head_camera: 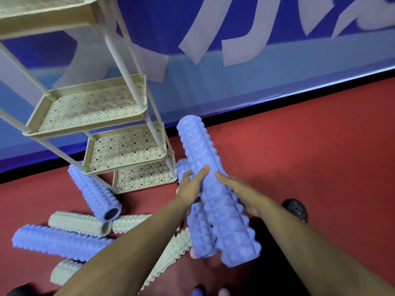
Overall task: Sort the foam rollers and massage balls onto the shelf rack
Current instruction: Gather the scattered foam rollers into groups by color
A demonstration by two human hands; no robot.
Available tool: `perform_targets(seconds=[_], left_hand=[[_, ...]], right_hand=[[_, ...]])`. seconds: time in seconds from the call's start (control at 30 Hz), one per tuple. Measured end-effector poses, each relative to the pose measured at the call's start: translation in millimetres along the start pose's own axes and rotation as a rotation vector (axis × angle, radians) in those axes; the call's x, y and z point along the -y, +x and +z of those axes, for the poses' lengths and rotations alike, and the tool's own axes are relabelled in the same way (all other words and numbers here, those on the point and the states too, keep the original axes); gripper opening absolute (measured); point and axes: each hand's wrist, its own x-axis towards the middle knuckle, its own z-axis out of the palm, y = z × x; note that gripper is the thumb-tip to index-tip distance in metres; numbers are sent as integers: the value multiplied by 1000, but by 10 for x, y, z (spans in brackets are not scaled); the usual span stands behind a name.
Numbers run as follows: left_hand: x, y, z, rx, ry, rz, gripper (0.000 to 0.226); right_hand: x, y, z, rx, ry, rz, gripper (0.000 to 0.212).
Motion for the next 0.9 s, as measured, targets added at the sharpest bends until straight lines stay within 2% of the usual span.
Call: perform_targets(seconds=[0.07, 0.13, 0.23, 0.3, 0.43, 0.63, 0.73, 0.83, 0.9], left_hand=[[9, 166, 85, -11, 19, 28, 87], [20, 317, 180, 12, 44, 56, 81], [51, 584, 323, 92, 85, 77, 46], [102, 760, 412, 127, 117, 68, 39], [335, 1080, 511, 22, 189, 53, 55], [699, 1407, 419, -147, 378, 65, 60], [848, 1499, 264, -301, 584, 78, 70], [966, 1542, 97, -404, 759, -8, 83], [1058, 1563, 24, -425, 774, -131, 93]], right_hand=[[-35, 95, -148, -18, -14, -6, 53], [-38, 179, -291, -60, -15, -27, 42], [-29, 324, -543, -170, -98, -37, 43], [-44, 465, -731, -301, -170, -31, 48], [-61, 802, -1132, -519, -336, 30, 53], [-139, 1306, -1596, -596, -470, 45, 61], [-240, 1480, -1728, -656, -544, 38, 58], [-386, 1658, -1832, -706, -587, 34, 58], [-500, 1770, -1887, -734, -606, 59, 63]])
